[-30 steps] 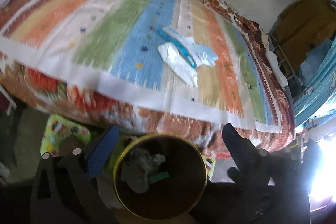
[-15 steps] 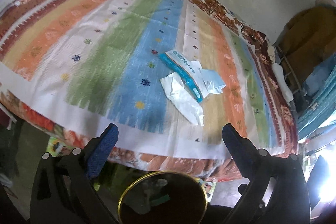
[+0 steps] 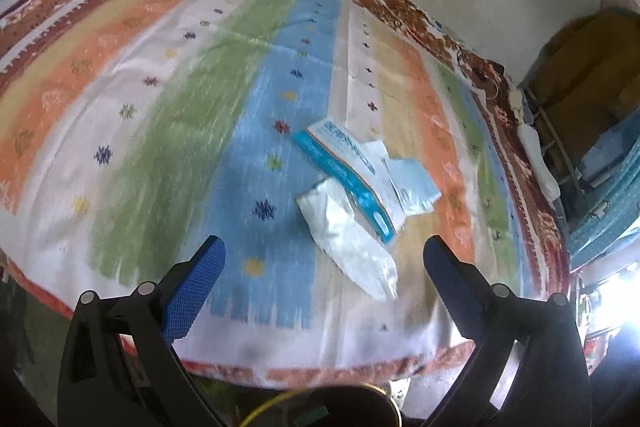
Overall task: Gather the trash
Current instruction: 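Move both open tools from the bin toward the mask packet and tissue, then grasp the white tissue with the right tool while the left grasps the blue-white mask packet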
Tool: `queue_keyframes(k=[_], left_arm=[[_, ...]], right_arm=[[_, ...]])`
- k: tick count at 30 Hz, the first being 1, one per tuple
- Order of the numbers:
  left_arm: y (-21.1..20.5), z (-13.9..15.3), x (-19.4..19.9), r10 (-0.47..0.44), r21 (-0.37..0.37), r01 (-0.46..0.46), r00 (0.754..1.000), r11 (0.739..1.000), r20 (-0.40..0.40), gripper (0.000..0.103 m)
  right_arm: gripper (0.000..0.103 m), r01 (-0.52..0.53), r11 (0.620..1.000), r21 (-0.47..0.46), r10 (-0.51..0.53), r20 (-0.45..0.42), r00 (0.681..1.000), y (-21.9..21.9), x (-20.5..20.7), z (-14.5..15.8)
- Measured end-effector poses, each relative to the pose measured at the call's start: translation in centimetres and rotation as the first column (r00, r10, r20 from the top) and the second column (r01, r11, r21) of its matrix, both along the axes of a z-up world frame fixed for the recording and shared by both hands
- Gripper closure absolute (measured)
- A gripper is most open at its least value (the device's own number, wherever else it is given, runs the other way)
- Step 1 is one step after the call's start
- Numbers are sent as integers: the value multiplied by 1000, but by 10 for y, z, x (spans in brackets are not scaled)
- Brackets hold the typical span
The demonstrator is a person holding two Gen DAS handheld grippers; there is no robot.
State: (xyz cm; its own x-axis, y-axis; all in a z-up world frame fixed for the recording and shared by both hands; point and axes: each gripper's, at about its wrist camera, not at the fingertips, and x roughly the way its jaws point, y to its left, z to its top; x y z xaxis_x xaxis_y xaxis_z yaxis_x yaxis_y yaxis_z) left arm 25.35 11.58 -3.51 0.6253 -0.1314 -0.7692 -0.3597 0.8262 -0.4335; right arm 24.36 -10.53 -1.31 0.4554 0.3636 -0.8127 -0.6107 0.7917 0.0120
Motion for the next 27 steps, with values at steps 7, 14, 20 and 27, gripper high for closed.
queue_keyframes(k=[7,14,20,27], left_arm=[[20,-20,23,6,-34,-6,1000,999,1,6],[28,-33,42,-41,-110,42,999,993,11,6],[31,-47,56,-71,-154,72,997,985,12,6],[38,-59,73,-100,-171,104,994,980,36,7]], right_arm=[[9,-13,999,30,14,-37,999,11,21,-9],[9,-10,999,53,14,-88,996,17,42,-25],[9,-22,997,70,30,-118,993,27,58,-38],[10,-36,998,60,45,-143,989,41,67,-55]])
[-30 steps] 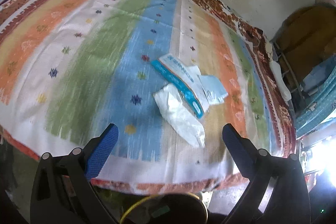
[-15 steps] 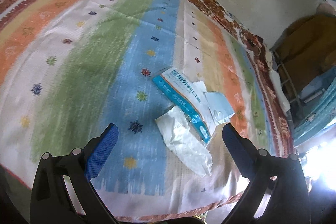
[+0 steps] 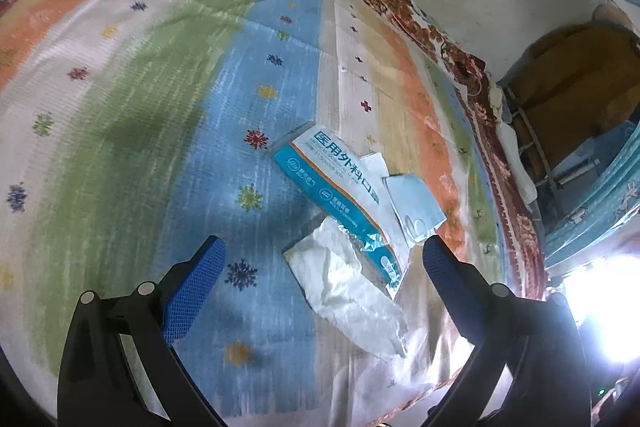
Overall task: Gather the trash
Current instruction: 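Grasp the white tissue with the right tool while the left grasps the blue-white mask packet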
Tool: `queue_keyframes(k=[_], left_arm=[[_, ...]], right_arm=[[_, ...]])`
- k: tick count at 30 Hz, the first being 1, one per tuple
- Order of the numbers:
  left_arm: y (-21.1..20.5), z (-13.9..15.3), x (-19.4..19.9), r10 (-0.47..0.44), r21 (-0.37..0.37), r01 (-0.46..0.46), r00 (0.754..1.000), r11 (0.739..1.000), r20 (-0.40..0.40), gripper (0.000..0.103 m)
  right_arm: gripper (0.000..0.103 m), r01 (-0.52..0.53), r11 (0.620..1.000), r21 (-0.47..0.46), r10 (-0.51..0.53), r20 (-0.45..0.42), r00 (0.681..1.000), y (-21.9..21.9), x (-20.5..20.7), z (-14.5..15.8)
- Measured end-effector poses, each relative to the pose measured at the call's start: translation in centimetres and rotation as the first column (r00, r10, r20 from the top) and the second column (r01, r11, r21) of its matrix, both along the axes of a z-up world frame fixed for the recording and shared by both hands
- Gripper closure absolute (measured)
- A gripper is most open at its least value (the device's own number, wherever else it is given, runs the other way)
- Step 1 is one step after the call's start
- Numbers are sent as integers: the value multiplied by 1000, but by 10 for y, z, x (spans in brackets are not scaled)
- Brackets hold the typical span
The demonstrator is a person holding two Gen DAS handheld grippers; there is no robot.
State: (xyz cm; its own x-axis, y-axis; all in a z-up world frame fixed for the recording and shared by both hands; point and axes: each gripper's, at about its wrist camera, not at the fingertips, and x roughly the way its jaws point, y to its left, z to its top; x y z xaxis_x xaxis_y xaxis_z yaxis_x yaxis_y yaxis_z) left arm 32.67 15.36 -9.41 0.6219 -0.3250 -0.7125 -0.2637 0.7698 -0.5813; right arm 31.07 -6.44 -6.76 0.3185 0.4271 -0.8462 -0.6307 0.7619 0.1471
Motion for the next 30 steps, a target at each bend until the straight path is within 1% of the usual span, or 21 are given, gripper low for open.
queue_keyframes(k=[3,5,8,10,12,14,15,17,18,20,22,24,26,29,30], left_arm=[[0,-9,9,-18,-22,18,1000,1000,-7,8],[0,-12,16,-47,-77,47,999,996,-1,9],[1,-12,23,-55,-86,57,998,995,19,9],[2,-17,28,-52,-103,53,999,993,14,9],[4,-23,33,-52,-116,52,999,992,-1,17],[5,-29,38,-54,-138,52,999,989,-8,21],[3,-31,41,-59,-149,58,998,987,-5,23],[0,-32,45,-79,-146,78,997,986,3,26],[-2,-33,48,-85,-139,84,996,987,0,29],[-4,-39,52,-96,-164,94,995,982,-6,36],[-2,-47,53,-78,-175,73,997,982,-21,38],[-1,-56,54,-74,-194,67,997,979,-30,44],[0,-59,56,-68,-200,63,997,978,-20,47],[0,-64,59,-69,-244,68,998,968,3,58],[-1,-66,61,-73,-248,71,997,966,4,58]], right_arm=[[11,4,1000,5,-4,-8,1000,2,6,-5],[15,6,1000,4,-6,-17,1000,4,11,-9],[18,2,1000,2,-2,-26,1000,7,19,-17],[21,-3,1000,5,3,-37,999,9,23,-22],[26,2,1000,26,0,-81,997,9,28,-29],[31,14,999,35,-10,-118,993,9,33,-37],[33,13,999,33,-9,-121,993,10,35,-39],[42,15,999,28,-12,-120,993,12,37,-42],[44,18,999,27,-15,-123,992,13,38,-44],[50,20,1000,20,-17,-140,990,14,39,-48],[51,21,1000,17,-18,-148,989,15,41,-50],[52,15,1000,10,-13,-145,989,17,41,-53],[62,14,1000,8,-13,-135,991,17,42,-54],[68,35,999,17,-32,-135,990,13,46,-57],[69,37,999,16,-35,-133,991,13,47,-58]])
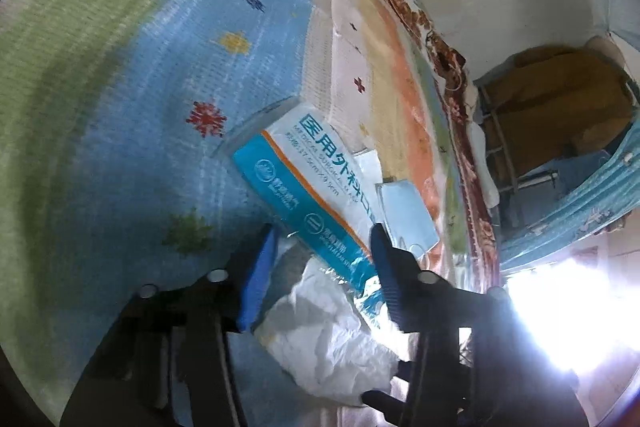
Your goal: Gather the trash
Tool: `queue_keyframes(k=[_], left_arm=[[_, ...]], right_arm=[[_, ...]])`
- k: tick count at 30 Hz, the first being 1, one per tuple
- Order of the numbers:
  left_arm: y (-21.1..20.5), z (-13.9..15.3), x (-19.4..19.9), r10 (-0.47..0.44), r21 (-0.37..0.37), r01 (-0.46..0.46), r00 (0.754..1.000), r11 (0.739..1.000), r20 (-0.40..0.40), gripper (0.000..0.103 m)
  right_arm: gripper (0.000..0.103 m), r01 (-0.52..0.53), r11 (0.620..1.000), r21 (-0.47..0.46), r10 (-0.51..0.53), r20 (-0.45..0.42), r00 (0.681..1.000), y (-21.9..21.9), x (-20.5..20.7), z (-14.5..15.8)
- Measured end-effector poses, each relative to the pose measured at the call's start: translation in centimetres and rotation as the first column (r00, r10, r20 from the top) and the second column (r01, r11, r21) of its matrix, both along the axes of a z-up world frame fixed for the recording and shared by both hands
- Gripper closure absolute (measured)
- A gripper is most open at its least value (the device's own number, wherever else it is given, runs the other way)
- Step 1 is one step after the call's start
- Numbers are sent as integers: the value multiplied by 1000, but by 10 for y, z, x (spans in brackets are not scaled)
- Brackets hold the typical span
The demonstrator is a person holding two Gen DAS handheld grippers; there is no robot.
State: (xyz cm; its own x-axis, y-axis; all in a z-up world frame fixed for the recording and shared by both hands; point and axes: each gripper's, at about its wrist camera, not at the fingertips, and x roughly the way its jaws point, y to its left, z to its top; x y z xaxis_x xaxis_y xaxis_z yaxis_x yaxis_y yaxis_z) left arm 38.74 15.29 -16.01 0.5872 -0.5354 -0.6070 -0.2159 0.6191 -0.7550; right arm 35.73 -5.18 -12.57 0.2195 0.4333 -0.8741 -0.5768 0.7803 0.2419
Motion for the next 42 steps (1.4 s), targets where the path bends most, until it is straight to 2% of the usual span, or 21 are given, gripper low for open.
queue_keyframes(k=[3,4,5,11,13,19,24,27,30,35,42], left_arm=[[-4,-5,5,5,-7,-5,1000,1000,19,62],[-5,-6,6,10,-11,-10,1000,1000,25,63],[-5,-7,7,16,-15,-15,999,1000,30,67],[-7,-9,13,49,-2,-49,998,999,50,94],[-4,-5,13,57,2,-57,997,998,61,98],[5,16,8,96,16,-98,992,995,84,99],[7,45,-5,118,86,-128,986,988,119,99],[10,64,-19,167,72,-180,974,981,154,99],[14,82,-33,209,27,-217,961,976,181,100],[10,118,-46,186,126,-217,958,968,220,100],[13,121,-62,216,107,-237,960,966,179,100]], right_arm=[[76,0,1000,-8,0,11,1000,0,0,-1],[81,1,1000,-5,0,8,1000,0,1,-1],[87,2,1000,0,-2,2,1000,0,2,-1],[97,16,999,34,-15,-33,999,-5,8,-4],[98,6,1000,31,-6,-28,1000,-5,9,-3],[98,-16,1000,-5,16,2,1000,-3,6,1],[98,-21,1000,-11,21,26,999,-4,5,13],[98,-21,1000,-11,22,45,999,-7,4,22],[98,2,1000,-25,-1,44,999,-10,7,27],[98,39,999,-34,-37,38,999,-22,9,32],[98,67,998,-13,-66,47,997,-31,12,44]])
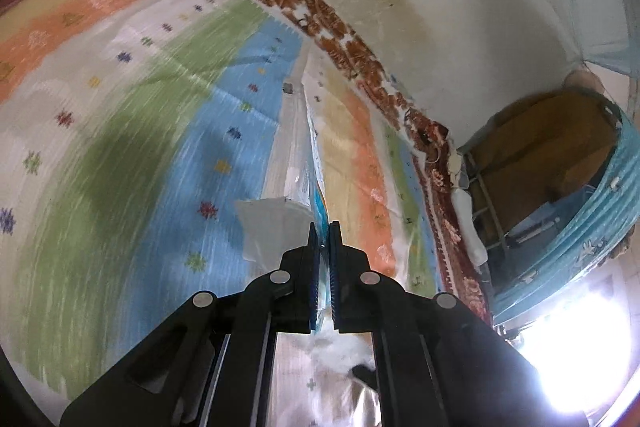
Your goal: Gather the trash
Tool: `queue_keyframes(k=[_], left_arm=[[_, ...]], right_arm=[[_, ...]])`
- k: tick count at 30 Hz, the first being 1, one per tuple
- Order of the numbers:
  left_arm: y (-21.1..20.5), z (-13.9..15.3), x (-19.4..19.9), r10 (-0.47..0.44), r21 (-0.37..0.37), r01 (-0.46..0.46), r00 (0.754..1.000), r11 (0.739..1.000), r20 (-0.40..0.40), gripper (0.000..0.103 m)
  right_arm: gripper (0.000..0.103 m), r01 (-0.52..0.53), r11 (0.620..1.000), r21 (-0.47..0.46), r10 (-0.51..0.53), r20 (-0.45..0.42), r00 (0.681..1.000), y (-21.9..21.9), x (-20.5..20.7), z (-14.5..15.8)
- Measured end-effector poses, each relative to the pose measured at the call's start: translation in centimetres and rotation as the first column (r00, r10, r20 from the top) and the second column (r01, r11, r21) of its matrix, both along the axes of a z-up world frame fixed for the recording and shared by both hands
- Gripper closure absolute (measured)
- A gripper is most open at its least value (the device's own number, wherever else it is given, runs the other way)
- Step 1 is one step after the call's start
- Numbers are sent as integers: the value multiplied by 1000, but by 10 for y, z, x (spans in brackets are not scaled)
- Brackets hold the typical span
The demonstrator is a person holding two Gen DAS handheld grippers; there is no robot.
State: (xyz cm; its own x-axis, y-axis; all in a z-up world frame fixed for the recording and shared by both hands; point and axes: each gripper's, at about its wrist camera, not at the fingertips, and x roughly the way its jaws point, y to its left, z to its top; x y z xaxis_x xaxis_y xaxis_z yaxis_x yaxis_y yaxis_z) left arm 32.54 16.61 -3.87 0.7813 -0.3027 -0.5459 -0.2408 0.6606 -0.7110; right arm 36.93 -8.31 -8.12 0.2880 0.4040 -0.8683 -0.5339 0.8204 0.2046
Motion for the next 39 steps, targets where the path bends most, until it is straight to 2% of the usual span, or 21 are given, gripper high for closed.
queue_keyframes(k=[9,14,20,24,27,39], left_arm=[[-6,0,-13,4,40,0,994,999,-113,99],[9,-23,-29,34,38,-26,974,999,-224,99],[35,-46,-45,78,7,-80,953,997,-292,99],[40,-49,-50,98,-23,-110,950,994,-295,99],[32,-42,-50,84,-22,-93,957,995,-277,99],[-14,23,-68,-8,132,27,989,991,-146,100]], right_arm=[[98,25,998,-61,-25,3,1000,-5,3,0],[98,31,996,-86,-32,-8,999,-7,3,-3],[98,20,996,-91,-21,-8,1000,-5,2,-3],[98,9,995,-96,-10,-3,1000,-2,-1,-3],[98,14,996,-93,-14,1,1000,-4,-1,-1],[98,31,997,-74,-25,72,997,-18,-22,32]])
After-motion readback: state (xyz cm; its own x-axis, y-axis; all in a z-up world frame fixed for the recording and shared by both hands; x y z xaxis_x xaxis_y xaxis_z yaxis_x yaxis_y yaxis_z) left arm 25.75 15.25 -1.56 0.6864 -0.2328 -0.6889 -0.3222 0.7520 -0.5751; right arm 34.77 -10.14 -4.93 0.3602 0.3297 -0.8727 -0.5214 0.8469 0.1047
